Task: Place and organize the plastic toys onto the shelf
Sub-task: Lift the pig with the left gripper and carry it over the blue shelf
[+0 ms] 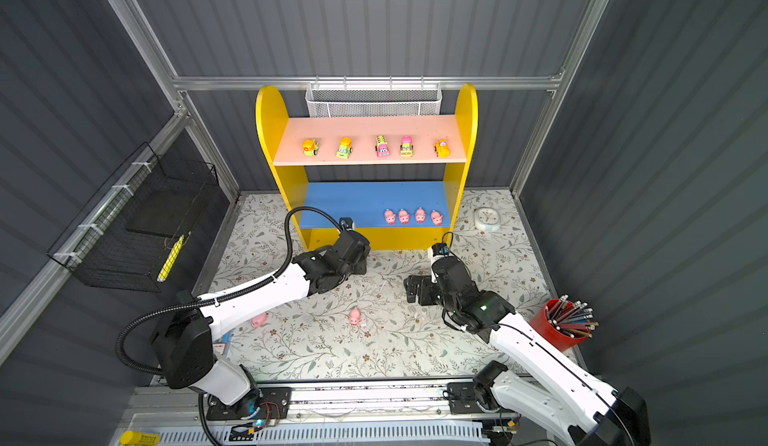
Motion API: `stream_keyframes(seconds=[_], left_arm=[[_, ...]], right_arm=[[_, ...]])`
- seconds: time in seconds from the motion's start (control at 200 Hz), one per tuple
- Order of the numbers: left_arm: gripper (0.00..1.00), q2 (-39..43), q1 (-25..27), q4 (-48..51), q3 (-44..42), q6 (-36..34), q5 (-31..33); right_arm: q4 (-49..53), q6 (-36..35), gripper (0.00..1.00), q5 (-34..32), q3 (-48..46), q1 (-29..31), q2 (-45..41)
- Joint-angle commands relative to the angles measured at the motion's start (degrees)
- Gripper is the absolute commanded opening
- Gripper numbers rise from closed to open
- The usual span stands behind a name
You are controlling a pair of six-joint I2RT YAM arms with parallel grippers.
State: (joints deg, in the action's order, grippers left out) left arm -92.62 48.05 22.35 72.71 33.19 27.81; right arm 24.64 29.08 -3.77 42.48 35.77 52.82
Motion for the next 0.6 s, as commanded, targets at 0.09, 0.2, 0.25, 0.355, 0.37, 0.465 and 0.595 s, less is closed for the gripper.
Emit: stream_keyframes(seconds=[0.09, 0.2, 0.25, 0.355, 0.37, 0.465, 0.595], left_arm=[[0.29, -6.0, -4.4, -0.4, 10.3, -5.9, -4.1], [0.29, -9.9, -5.9, -0.8, 15.0, -7.5, -5.8], [0.29, -11.4, -6.6, -0.9, 16.9, -8.0, -6.6], [0.29, -14.6, -7.5, -1.1, 20.5, -8.8, -7.8], [0.29, -15.1, -7.6, -1.0, 21.1, -8.9, -7.8], [0.29, -17.3, -8.0, -1.4, 22.8, -9.2, -8.4], [0.29, -19.8, -8.4, -2.8, 24.0, -8.9, -9.1]], right_arm=[[-0.4, -1.5, 0.99, 1.2, 3.6, -0.1, 1.6], [-0.5, -2.0, 0.99, 1.5, 5.0, 0.0, 2.5], [-0.2, -2.2, 0.99, 1.3, 5.6, 0.0, 2.8], [-0.1, -2.6, 0.99, 1.3, 6.4, -0.1, 3.1], [0.0, -2.6, 0.99, 1.2, 6.5, -0.1, 3.1], [0.1, -2.8, 0.99, 0.5, 6.7, -0.1, 2.6], [0.6, -3.1, 0.99, -0.3, 6.7, -0.2, 1.6]])
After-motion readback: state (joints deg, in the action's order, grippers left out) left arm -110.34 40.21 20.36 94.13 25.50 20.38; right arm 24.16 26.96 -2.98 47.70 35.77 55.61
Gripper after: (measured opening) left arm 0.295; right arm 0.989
